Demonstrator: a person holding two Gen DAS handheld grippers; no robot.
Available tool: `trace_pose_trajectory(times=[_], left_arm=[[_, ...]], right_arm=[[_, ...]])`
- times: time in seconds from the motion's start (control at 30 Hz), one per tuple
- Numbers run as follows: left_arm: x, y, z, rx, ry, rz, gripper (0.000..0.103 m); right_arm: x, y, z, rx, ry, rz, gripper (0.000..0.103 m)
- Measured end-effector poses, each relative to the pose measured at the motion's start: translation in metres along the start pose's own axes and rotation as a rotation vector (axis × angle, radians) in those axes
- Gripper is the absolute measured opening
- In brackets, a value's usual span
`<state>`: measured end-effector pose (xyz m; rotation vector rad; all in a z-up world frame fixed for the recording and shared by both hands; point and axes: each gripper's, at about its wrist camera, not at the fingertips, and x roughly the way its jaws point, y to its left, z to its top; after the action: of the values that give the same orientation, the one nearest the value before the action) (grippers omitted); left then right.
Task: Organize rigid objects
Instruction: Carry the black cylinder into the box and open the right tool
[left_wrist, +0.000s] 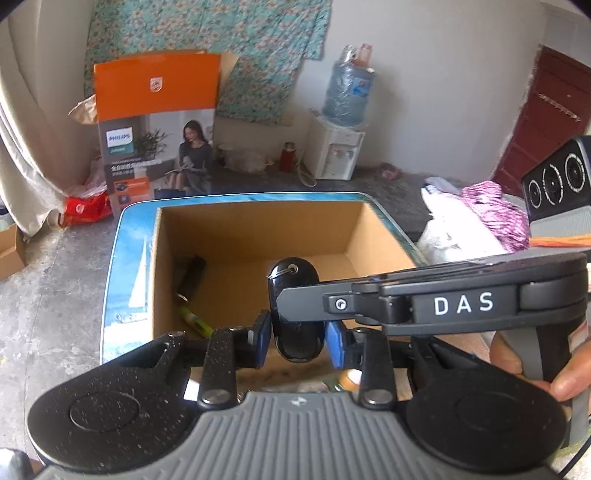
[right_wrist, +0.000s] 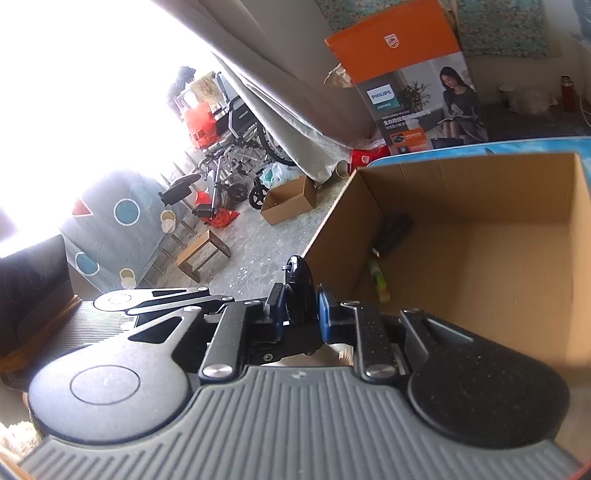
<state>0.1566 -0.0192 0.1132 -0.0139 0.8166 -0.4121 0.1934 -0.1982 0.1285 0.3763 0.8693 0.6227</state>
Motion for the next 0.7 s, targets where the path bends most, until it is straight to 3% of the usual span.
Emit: trace_pose_trajectory(times=[0.27, 0.43, 0.7], left_arm=[[0.08, 0.049, 0.036, -0.093, 0.201, 0.005, 0.033], [0.123, 0.068, 0.041, -0.121, 0.323, 0.012, 0.033], [0.148, 0.067, 0.04, -0.089, 0.397, 0.082, 0.034]], right_arm=[[0.081, -0.057, 0.054, 0.155, 0.193, 0.0, 0.017], [0.129, -0.087, 0.059, 0.222, 0.3, -0.026, 0.017], [0.181, -0.107, 0.059, 0.245, 0.412, -0.062, 0.018]])
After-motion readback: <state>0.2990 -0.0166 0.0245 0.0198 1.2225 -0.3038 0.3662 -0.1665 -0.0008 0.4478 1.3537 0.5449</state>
